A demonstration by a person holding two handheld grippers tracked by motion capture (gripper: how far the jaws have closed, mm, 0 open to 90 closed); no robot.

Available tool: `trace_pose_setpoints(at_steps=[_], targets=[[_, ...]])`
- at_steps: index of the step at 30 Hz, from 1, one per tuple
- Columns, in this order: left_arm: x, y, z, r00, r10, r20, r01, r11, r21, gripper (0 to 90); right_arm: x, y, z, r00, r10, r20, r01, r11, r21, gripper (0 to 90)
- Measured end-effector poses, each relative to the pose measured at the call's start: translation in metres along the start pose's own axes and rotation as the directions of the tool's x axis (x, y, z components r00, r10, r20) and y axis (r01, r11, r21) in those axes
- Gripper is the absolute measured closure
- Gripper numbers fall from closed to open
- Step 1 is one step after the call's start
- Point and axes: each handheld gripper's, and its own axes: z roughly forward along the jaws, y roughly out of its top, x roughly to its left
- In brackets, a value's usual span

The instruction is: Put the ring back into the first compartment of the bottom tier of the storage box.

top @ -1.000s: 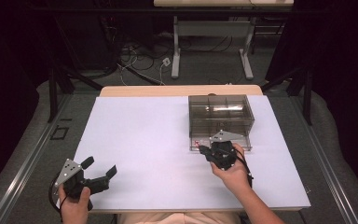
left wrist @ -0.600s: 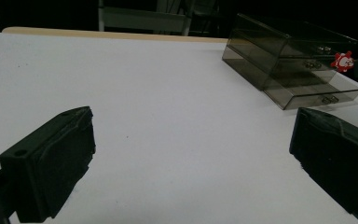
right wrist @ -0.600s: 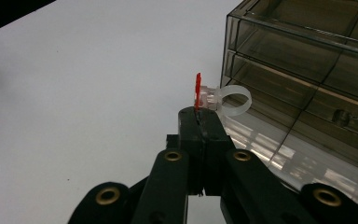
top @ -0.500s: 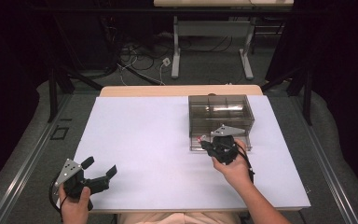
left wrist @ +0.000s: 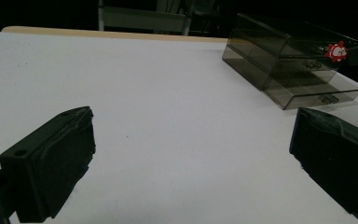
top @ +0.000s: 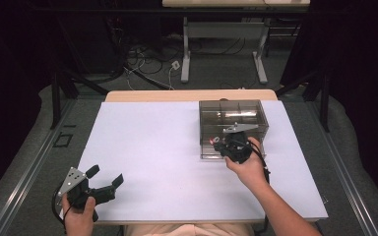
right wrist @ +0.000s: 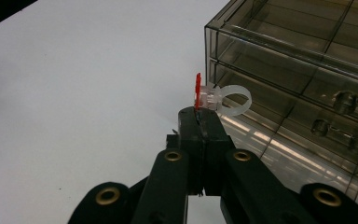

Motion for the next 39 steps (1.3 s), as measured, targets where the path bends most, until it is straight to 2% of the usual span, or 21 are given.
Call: trace_pose_setpoints(at_steps=[3,4,7,23,32,39], targets=[[0.0,0.0,0.0,1.0,-0.001,0.0,0.001,1.0,0.0,0.1,-0.002,0.002,0.001,1.0,-0.002,0.004,0.002,1.0,0.005,90.0],[0.0,0.0,0.0,1.0,0.0,0.0,0.0,1.0,0.0,0.1,-0.004,0.005,0.001,1.0,0.001,0.003,-0.001,0.999,0.033,90.0],[0.0,0.0,0.0,1.0,0.0,0.001,0.0,1.0,0.0,0.1,-0.006,0.006,0.003,1.0,0.006,0.0,-0.006,1.0,0.026,90.0],[0.0,0.0,0.0,1.0,0.003,0.002,-0.003,1.0,0.003,0.1,-0.018,0.015,0.01,0.9993,0.034,0.013,-0.035,0.995,0.093,90.0],[0.001,0.0,0.0,1.0,0.005,0.005,-0.005,1.0,0.004,0.1,-0.02,0.02,0.018,0.9991,0.036,0.023,-0.039,0.987,0.157,89.9],[0.001,0.0,0.0,1.0,0.004,0.005,-0.004,1.0,0.003,0.1,-0.019,0.023,0.024,0.999,0.036,0.028,-0.041,0.982,0.184,89.9]])
